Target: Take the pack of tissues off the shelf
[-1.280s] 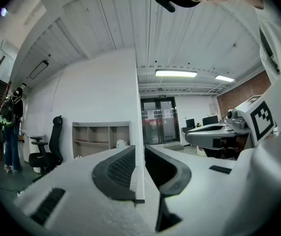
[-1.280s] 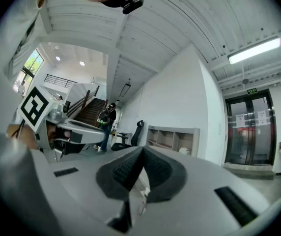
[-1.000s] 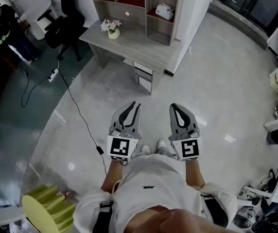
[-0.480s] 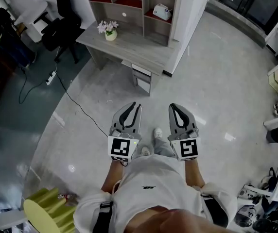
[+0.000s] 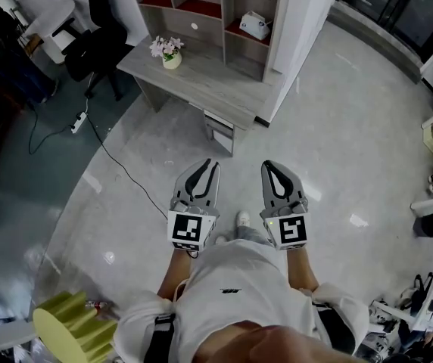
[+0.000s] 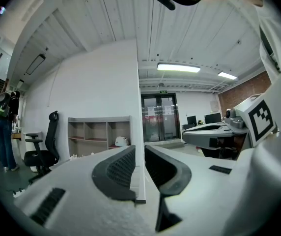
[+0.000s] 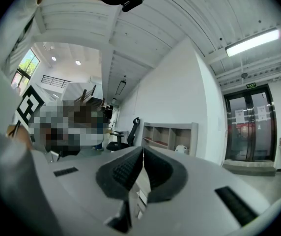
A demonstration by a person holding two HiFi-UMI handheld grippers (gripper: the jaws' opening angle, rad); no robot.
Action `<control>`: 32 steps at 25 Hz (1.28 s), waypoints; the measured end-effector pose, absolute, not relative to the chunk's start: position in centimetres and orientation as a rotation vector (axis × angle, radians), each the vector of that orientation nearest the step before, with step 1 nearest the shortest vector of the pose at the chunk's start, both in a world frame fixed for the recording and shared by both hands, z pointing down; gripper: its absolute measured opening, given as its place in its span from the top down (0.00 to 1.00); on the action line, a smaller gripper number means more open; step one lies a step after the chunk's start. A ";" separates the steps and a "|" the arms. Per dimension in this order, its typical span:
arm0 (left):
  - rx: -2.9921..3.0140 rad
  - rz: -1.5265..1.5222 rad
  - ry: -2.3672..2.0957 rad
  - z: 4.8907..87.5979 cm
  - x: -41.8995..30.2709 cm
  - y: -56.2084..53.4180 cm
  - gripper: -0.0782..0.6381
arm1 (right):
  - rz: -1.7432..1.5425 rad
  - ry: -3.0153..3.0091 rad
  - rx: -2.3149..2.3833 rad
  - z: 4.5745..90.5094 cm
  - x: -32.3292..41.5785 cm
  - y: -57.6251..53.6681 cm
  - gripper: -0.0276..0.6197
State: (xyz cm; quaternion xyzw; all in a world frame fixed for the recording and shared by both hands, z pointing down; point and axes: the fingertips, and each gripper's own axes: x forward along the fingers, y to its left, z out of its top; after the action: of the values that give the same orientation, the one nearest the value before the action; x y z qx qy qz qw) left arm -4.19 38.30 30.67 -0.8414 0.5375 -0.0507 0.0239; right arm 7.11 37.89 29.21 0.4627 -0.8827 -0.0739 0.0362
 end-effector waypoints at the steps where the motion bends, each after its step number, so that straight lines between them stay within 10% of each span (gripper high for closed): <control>1: -2.602 -0.160 1.670 30.8 -4.0 37.5 0.83 | -0.226 -2.714 1.415 29.2 7.2 37.1 0.92; 32: -2.566 -0.194 1.748 31.3 -0.3 21.6 0.83 | -0.206 -2.757 1.302 30.2 10.5 20.6 0.92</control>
State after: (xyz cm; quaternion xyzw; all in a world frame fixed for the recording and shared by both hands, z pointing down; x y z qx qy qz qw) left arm -0.29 21.57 31.26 -0.8247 0.5619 -0.0622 0.0152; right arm 10.50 20.58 30.22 0.4258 -0.9013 -0.0672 0.0430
